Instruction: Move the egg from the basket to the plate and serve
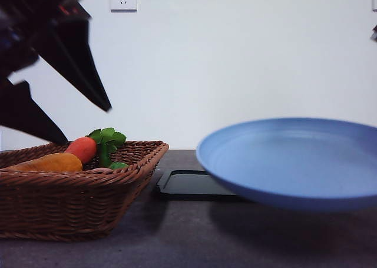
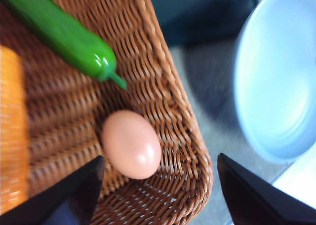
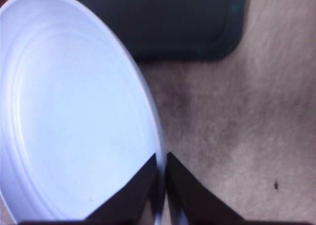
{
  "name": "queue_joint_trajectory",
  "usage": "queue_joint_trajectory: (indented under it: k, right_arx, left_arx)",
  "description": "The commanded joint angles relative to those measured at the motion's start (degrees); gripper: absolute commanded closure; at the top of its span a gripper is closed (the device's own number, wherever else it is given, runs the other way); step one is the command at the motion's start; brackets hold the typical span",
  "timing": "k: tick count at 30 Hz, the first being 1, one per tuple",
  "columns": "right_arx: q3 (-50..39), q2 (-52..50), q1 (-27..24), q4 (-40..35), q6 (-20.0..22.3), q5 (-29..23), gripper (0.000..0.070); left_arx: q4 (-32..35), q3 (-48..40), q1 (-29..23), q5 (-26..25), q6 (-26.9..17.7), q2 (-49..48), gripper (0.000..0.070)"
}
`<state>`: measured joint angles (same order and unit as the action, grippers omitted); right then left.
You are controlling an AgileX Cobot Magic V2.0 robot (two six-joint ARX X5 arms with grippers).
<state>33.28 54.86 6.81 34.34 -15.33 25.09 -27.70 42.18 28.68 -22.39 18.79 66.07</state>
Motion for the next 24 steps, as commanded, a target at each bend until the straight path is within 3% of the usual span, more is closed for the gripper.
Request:
queue_joint_trajectory:
  k: [1,19,24]
  right_arx:
    - [0.3,-0.6,-0.3,-0.1,-0.8,0.3,0.0700]
    - [0.3,-3.0,-1.1,0.9,-0.8,0.3,0.0700]
    - [0.3,-3.0,-1.1,0.9,-0.8,0.3,0.0700]
  left_arx:
    - [0.4,1.5,0.8,0.3,-0.1,2.1,0.0250]
    - [5.7,3.1,1.8,0.6,-1.8,16.8,0.0268]
    - [5.9,3.1,1.8,0.6,-2.0,17.7,0.0364]
